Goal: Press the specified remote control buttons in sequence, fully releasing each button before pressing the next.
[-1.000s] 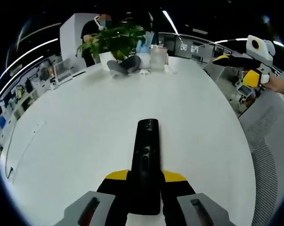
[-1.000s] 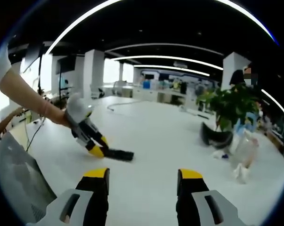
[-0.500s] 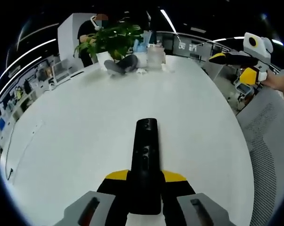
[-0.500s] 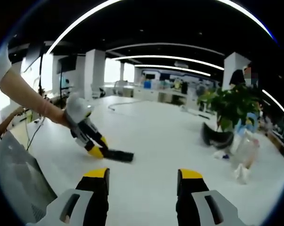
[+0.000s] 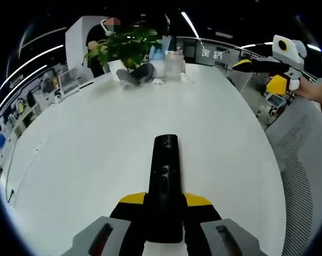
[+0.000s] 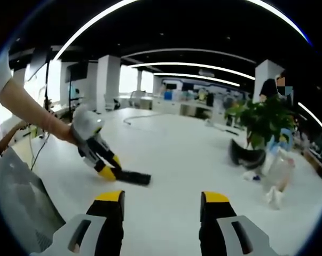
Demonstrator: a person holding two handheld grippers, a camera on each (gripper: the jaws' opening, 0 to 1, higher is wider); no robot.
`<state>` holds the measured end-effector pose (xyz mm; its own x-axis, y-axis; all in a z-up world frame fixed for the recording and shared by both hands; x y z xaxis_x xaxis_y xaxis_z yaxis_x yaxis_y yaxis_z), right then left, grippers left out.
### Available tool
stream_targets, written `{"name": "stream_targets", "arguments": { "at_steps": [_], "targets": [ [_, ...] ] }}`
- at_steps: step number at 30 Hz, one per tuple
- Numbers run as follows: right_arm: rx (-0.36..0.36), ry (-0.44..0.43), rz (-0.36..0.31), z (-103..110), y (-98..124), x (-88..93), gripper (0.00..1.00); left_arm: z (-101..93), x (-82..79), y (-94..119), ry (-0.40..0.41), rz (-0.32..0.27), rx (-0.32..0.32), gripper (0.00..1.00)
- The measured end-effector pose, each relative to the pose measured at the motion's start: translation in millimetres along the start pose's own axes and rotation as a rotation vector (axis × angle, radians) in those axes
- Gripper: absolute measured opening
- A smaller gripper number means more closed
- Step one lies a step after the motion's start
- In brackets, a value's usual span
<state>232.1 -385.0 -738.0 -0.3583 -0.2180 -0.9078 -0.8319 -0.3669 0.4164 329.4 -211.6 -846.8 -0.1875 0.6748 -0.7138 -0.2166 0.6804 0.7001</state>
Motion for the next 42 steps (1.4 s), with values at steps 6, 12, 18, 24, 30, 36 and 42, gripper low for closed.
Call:
{"name": "stream_targets", "arguments": {
  "at_steps": [6,12,18,24,30,36,42],
  "targets": [
    [0.001,0.000,0.000,-0.1,0.1,0.1,0.55,-3.0,1.0,0.8,0.005,-0.009,-0.004,0.24],
    [0.000,0.001,0.001,0.2,-0.1,0.1,0.55,-6.2,1.9,1.2,0.007,-0.013,-0.004,0.24],
    [-0.001,0.003,0.002,0.4,-0.4,0.1,0.55,-8.3,1.7,2.1,0.008,-0.023,-0.006,0.24],
    [0.001,0.002,0.002,-0.1,-0.6,0.0,0.54,-9.4,1.7,2.2,0.010,-0.025,-0.008,0.24],
    [0.000,0.002,0.002,0.0,-0.8,-0.2,0.54,-11.4,2.2,2.9,0.011,-0.030,-0.007,0.24],
    [-0.001,0.004,0.003,0.2,-0.7,-0.1,0.54,-14.4,2.5,3.5,0.010,-0.033,-0.006,0.24],
    [-0.001,0.002,0.001,0.4,-0.6,-0.1,0.54,-16.3,3.1,4.4,0.010,-0.036,-0.007,0.24]
  ]
}}
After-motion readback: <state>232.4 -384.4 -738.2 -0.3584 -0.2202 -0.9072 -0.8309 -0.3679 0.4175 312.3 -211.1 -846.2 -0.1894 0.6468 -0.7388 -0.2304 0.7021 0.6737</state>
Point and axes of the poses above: the point that each gripper's makers call its tool centre point, and the gripper's own axes: y roughly backward along the fingers, z roughly to its left, x roughly out of its underside, the point moved 2 cm from there along y, roughly backward along the fingers, and after that the axes turned 2 degrees about -y, right-handed, at the moved point
